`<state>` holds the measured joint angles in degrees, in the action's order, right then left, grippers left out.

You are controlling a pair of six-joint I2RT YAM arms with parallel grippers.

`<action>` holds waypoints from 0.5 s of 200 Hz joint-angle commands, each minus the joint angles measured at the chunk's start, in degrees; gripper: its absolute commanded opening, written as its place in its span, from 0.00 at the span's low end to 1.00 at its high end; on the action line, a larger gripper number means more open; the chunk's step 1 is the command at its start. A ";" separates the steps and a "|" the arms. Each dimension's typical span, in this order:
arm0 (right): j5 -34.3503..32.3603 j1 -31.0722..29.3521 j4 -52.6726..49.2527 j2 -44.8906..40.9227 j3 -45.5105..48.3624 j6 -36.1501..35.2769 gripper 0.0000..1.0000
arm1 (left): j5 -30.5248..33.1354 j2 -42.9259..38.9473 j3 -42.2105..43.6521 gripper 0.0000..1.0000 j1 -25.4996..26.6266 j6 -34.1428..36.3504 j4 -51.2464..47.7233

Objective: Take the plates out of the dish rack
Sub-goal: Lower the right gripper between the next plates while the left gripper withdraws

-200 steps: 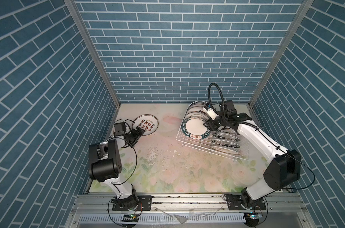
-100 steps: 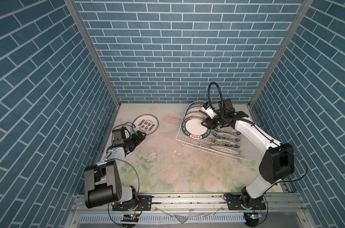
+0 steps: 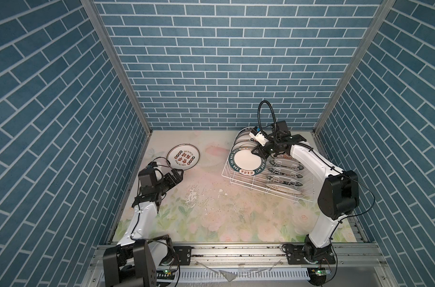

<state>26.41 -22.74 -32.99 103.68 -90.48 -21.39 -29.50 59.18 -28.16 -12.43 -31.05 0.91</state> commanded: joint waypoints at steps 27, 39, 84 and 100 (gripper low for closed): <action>2.86 0.04 -2.55 0.13 -0.61 -5.42 0.12 | 4.88 -4.06 1.99 0.99 0.69 -0.39 0.42; 3.26 0.06 -1.71 -0.42 0.52 -5.75 0.11 | 4.00 -3.88 2.09 0.99 0.85 0.18 0.99; 6.63 0.06 -1.39 -1.75 3.02 -8.08 0.02 | 4.97 -3.21 2.49 0.99 1.41 0.51 2.36; 6.93 -0.02 -0.94 -3.09 4.21 -8.94 0.00 | 5.62 -3.28 2.50 0.99 1.61 0.81 2.61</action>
<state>27.35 -22.20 -31.75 103.20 -89.32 -32.49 -25.26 55.88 -26.41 -11.35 -31.22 2.02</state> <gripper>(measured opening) 0.139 0.994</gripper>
